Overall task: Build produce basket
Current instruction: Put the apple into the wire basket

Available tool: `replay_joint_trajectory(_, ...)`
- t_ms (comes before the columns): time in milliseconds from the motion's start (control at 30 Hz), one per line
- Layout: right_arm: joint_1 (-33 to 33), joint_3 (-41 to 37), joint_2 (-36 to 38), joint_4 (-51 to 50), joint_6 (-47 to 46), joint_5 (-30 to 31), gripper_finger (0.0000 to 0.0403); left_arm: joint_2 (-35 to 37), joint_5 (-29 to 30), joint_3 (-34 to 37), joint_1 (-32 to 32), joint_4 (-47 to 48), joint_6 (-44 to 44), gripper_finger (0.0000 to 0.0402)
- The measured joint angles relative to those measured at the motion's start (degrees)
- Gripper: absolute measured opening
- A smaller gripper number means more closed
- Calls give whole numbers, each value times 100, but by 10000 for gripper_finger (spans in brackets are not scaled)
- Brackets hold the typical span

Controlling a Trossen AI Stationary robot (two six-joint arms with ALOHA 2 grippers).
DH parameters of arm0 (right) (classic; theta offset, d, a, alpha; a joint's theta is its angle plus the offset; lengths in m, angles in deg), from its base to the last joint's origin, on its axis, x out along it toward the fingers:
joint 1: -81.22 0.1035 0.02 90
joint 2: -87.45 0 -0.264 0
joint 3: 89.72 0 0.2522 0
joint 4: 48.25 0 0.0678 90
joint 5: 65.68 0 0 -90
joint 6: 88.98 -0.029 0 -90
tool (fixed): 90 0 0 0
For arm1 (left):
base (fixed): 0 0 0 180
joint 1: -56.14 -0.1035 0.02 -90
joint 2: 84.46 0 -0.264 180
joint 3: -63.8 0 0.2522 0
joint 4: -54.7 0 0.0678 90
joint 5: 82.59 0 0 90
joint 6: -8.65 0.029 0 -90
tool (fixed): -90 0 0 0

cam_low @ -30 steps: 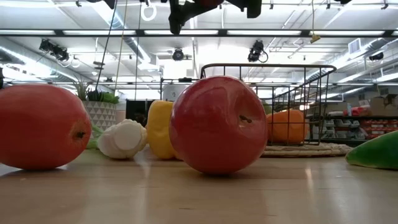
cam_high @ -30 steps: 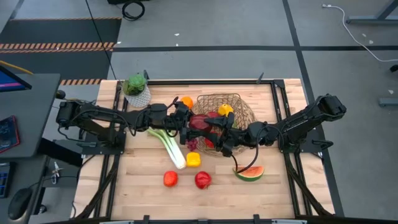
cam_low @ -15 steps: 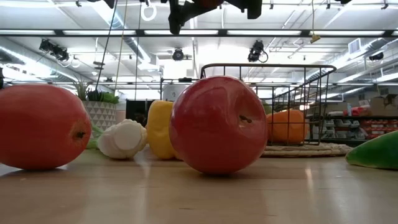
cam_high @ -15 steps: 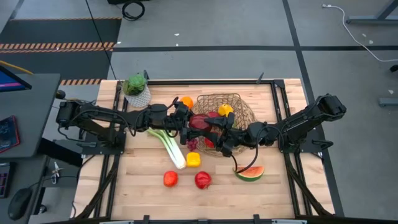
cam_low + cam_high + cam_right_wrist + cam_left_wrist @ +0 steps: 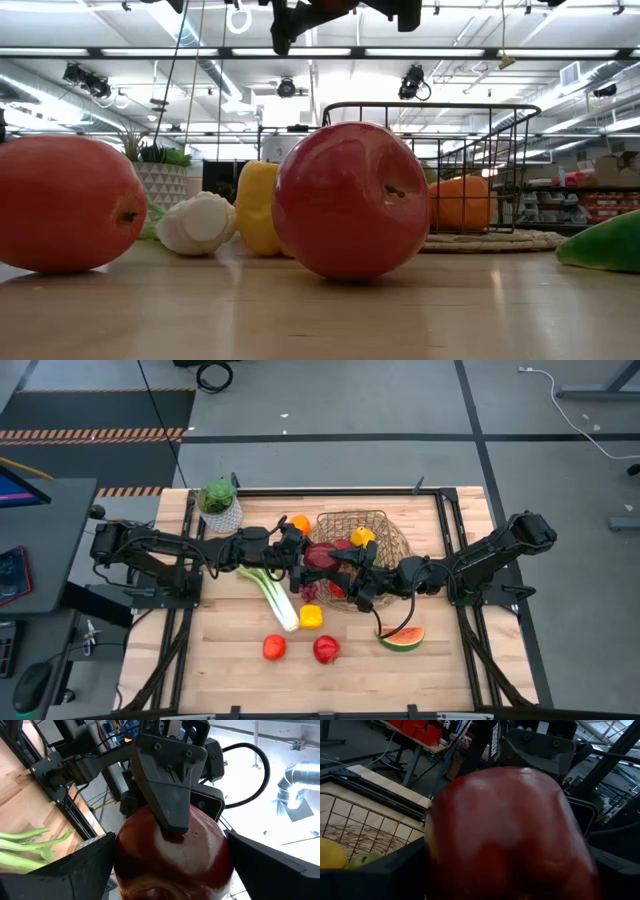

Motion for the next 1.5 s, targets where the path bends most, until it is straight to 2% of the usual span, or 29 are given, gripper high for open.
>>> replay_joint_trajectory(167,2,-6,14,56,-87,17,377,26,-22,4,4,9,251,392)
replay_joint_trajectory(400,2,-4,17,35,-70,99,377,26,-13,7,4,17,384,398)
replay_joint_trajectory(567,74,-4,15,44,-42,420,377,37,0,7,-47,37,459,399)
replay_joint_trajectory(1067,430,-4,9,946,858,2227,377,142,-27,7,-179,248,563,400)
replay_joint_trajectory(1233,573,-4,9,1505,916,2889,377,302,-17,3,-179,651,796,400)
replay_joint_trajectory(1400,747,-4,9,1555,278,3769,377,493,-17,7,-194,1243,1213,400)
replay_joint_trajectory(1500,805,-4,9,1497,-301,3919,377,639,-2,9,-258,1528,1384,400)
